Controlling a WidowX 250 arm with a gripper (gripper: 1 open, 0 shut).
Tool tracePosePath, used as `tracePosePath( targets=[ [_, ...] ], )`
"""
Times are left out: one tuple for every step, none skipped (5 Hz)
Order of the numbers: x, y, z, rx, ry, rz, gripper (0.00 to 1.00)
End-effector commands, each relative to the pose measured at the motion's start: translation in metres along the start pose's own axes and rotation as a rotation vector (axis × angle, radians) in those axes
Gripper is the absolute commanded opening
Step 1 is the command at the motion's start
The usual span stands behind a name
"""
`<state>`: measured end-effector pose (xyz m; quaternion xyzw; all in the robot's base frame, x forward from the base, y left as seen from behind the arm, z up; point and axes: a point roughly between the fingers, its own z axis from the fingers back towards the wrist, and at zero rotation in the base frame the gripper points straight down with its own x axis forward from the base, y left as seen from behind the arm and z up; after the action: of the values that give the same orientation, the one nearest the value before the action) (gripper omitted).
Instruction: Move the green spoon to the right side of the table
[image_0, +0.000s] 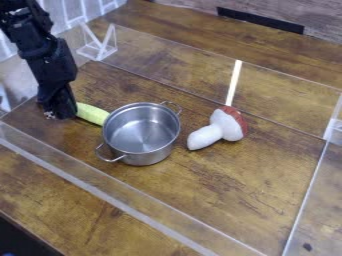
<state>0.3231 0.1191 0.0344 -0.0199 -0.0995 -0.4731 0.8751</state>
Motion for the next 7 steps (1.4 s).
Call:
tracePosePath(
  targets=[
    [0.0106,0.0008,0.0155,0.027,-0.006,-0.014,0.0],
    [0.0073,0.0061,0.0144,0.036,-0.002,0.047,0.0],
    [0.0044,0.0061,0.0137,0.028,-0.004,0.018,0.0],
    [0.0016,0.0062,0.0129,0.019,-0.006,-0.01,0.0],
    [0.004,0.0058,0.0109,0.011,-0.007,-0.036,0.0],
    [0.0072,0.005,0.0122,0.004,-0.008,-0.058,0.0],
    [0.0104,0.0059,0.02,-0.003,-0.009,-0.079,0.0]
  ],
)
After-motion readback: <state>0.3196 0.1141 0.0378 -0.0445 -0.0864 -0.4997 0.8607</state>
